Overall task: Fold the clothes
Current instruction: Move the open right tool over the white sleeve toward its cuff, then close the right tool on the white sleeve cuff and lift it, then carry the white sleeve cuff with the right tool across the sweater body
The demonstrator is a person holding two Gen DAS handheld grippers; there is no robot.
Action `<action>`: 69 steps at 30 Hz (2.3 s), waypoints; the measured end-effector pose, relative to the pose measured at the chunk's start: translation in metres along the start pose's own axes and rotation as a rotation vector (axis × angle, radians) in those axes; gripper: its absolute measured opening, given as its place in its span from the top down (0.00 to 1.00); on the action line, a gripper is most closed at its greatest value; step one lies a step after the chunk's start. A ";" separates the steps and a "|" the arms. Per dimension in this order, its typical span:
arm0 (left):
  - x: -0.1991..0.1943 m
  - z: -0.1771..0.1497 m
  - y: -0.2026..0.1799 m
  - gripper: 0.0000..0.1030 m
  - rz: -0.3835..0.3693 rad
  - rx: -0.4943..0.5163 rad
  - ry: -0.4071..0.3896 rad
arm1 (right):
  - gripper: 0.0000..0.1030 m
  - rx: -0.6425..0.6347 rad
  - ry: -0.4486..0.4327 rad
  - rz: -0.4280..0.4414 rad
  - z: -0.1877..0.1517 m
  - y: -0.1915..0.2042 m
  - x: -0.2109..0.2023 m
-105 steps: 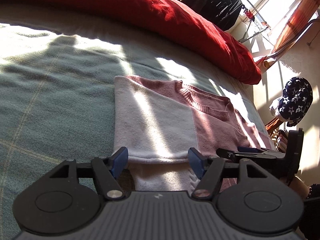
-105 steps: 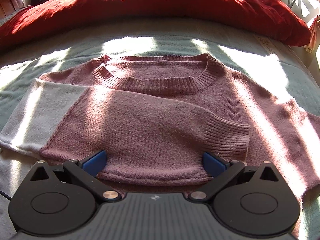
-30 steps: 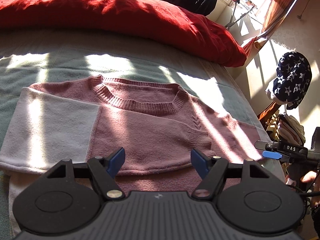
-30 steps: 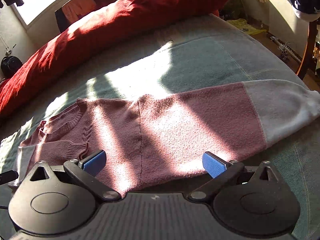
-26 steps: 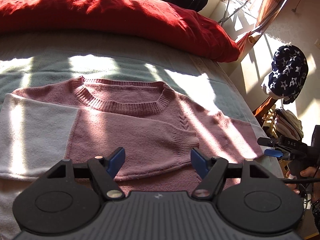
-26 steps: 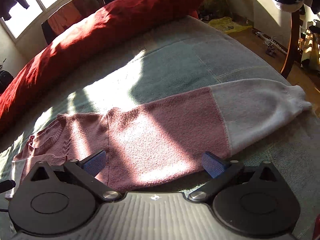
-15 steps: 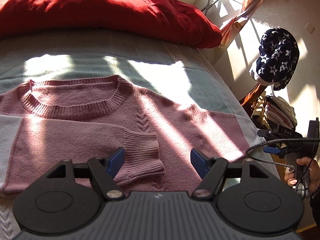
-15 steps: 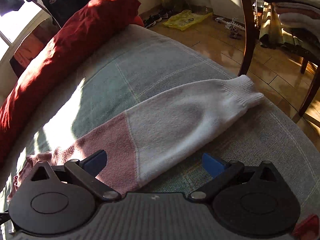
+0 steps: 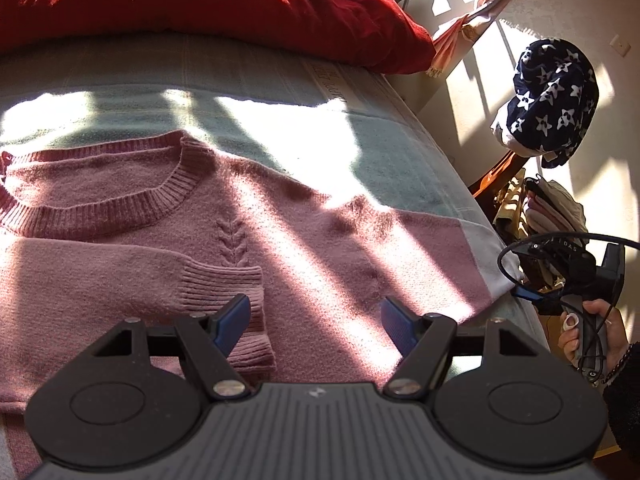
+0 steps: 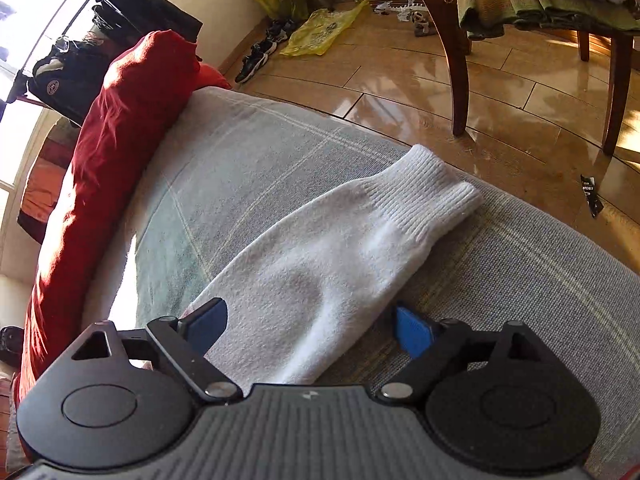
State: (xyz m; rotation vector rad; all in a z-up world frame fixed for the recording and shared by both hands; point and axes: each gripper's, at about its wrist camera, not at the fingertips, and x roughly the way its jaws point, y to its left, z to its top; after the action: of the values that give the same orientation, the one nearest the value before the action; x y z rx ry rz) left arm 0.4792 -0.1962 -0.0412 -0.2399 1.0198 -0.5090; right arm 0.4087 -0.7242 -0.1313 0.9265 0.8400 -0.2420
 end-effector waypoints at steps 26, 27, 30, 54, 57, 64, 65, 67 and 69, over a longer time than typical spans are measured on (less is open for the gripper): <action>0.023 -0.001 -0.015 0.30 -0.028 -0.066 0.023 | 0.64 0.374 -0.101 0.327 0.007 -0.098 0.012; 0.025 -0.001 -0.016 0.30 -0.031 -0.073 0.025 | 0.64 0.398 -0.110 0.351 0.005 -0.104 0.012; 0.029 0.001 -0.016 0.30 -0.048 -0.095 0.026 | 0.68 0.421 -0.128 0.381 0.007 -0.106 0.018; -0.004 -0.001 0.002 0.30 -0.024 -0.105 -0.020 | 0.87 -0.018 -0.089 0.201 0.016 0.036 -0.019; -0.017 -0.005 0.011 0.30 -0.013 -0.108 -0.035 | 0.87 -0.115 -0.063 0.179 0.002 0.071 -0.018; -0.054 -0.016 0.043 0.30 0.015 -0.140 -0.070 | 0.87 -0.410 0.029 0.085 -0.055 0.160 0.008; -0.060 -0.018 0.049 0.30 0.021 -0.146 -0.076 | 0.87 -0.456 0.039 0.077 -0.065 0.171 0.011; -0.071 -0.021 0.061 0.30 0.032 -0.158 -0.088 | 0.87 -0.540 0.055 0.058 -0.085 0.193 0.017; -0.082 -0.025 0.074 0.30 0.039 -0.176 -0.099 | 0.87 -0.611 0.075 0.048 -0.103 0.213 0.022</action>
State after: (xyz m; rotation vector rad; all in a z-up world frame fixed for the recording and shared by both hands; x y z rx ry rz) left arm 0.4450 -0.0903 -0.0239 -0.3978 0.9712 -0.3684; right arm 0.4799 -0.5117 -0.0508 0.3823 0.8883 0.0945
